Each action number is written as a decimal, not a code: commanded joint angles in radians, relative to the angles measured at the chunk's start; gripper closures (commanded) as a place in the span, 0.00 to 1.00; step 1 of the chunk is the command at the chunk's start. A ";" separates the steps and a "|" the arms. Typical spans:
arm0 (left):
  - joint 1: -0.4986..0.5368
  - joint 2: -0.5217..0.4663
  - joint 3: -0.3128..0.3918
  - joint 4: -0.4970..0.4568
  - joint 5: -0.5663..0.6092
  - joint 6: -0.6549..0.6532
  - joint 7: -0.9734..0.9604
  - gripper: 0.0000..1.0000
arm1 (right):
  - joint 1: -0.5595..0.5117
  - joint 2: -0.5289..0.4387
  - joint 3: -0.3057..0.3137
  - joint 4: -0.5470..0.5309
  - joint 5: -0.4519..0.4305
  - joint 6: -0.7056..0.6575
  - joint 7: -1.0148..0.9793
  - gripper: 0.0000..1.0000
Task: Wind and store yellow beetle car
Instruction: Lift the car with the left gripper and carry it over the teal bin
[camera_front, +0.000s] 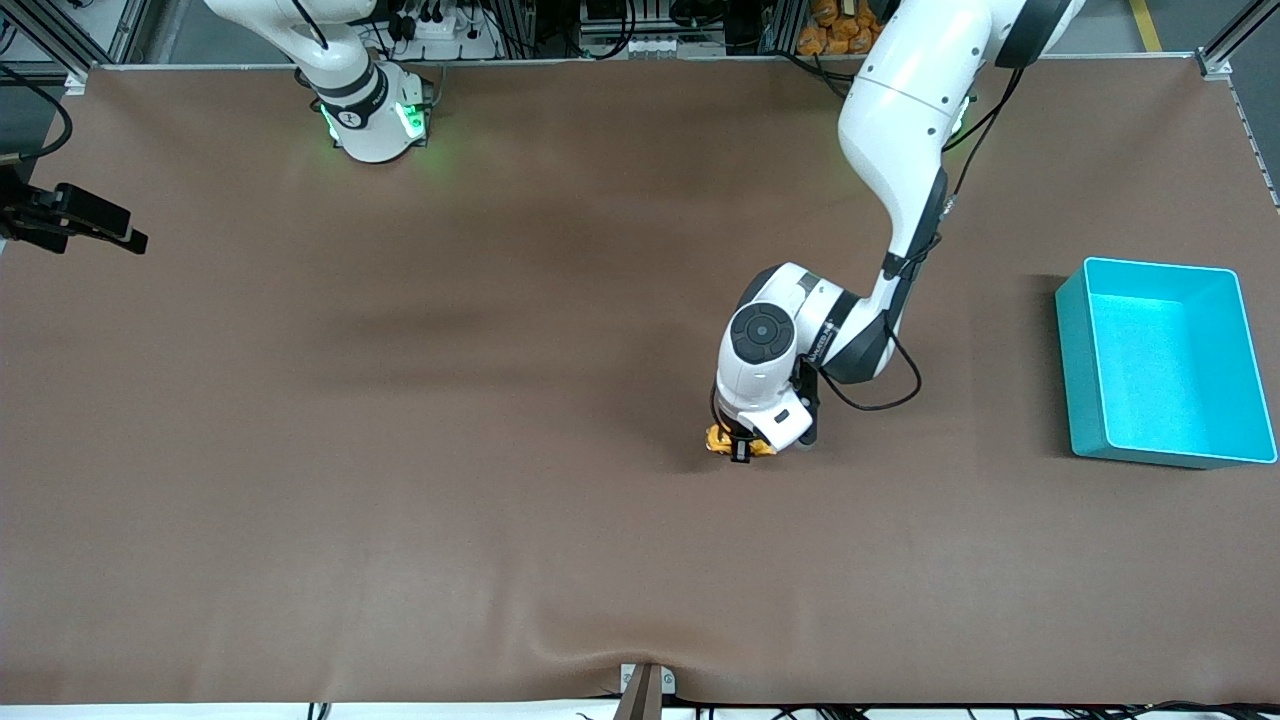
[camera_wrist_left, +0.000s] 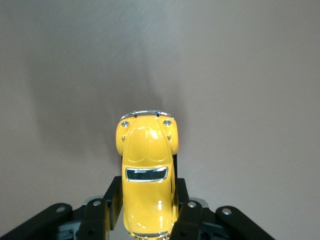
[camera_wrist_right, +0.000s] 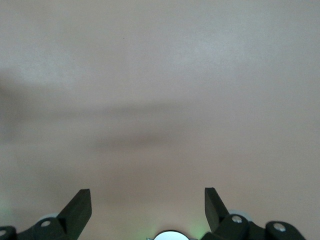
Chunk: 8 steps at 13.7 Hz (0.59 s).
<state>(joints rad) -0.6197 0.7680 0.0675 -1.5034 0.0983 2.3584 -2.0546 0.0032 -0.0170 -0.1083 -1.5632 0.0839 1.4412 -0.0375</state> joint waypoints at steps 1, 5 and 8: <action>0.035 -0.062 0.006 -0.021 0.032 -0.027 0.104 0.99 | 0.021 -0.003 -0.011 0.000 0.010 -0.007 0.011 0.00; 0.139 -0.139 0.003 -0.034 0.031 -0.161 0.359 0.99 | 0.058 -0.001 -0.011 -0.012 0.011 0.002 0.013 0.00; 0.216 -0.199 0.003 -0.055 0.031 -0.253 0.589 0.99 | 0.083 0.006 -0.010 -0.015 0.014 0.002 0.013 0.00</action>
<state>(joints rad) -0.4422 0.6374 0.0804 -1.5082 0.1068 2.1568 -1.5833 0.0614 -0.0125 -0.1076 -1.5706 0.0881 1.4411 -0.0365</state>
